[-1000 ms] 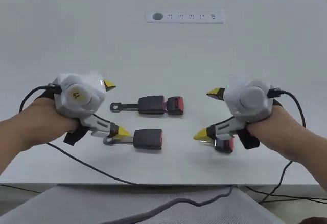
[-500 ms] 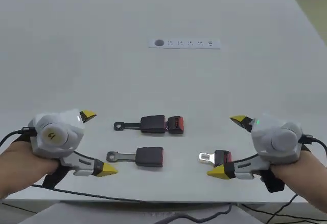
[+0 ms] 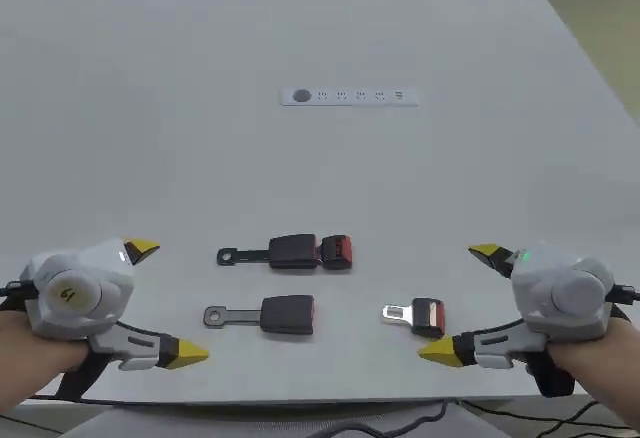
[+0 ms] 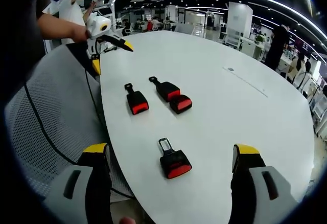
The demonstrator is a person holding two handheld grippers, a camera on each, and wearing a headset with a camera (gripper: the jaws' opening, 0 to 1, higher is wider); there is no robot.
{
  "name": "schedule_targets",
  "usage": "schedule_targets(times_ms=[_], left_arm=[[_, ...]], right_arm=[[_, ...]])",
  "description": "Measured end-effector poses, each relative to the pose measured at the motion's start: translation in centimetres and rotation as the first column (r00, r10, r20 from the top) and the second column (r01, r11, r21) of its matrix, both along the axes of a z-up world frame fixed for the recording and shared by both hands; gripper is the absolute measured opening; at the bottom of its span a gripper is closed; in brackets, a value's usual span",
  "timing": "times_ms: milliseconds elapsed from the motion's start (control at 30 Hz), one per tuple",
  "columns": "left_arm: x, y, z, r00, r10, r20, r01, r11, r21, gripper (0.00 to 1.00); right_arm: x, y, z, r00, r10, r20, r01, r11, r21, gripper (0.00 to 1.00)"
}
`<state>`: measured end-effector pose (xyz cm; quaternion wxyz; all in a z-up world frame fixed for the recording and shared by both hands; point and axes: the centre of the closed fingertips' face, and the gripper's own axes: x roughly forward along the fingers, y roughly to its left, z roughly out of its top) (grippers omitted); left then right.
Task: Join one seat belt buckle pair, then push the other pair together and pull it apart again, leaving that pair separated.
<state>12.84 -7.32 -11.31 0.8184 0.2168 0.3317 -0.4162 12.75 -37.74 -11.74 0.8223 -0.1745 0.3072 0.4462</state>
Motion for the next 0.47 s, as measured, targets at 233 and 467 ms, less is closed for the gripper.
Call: schedule_targets(times_ms=[233,467], left_arm=[[0.3,0.0,0.4,1.0,0.013,0.005,-0.013,1.0,0.006,1.0],[0.3,0.1,0.5,1.0,0.013,0.006,-0.013,1.0,0.012,1.0]], right_arm=[[-0.1,-0.6,-0.1,1.0,-0.019,-0.007,0.019,1.0,0.004,0.99],[0.5,-0.7,1.1,0.999,-0.034,0.002,0.034,0.999,0.025,0.99]])
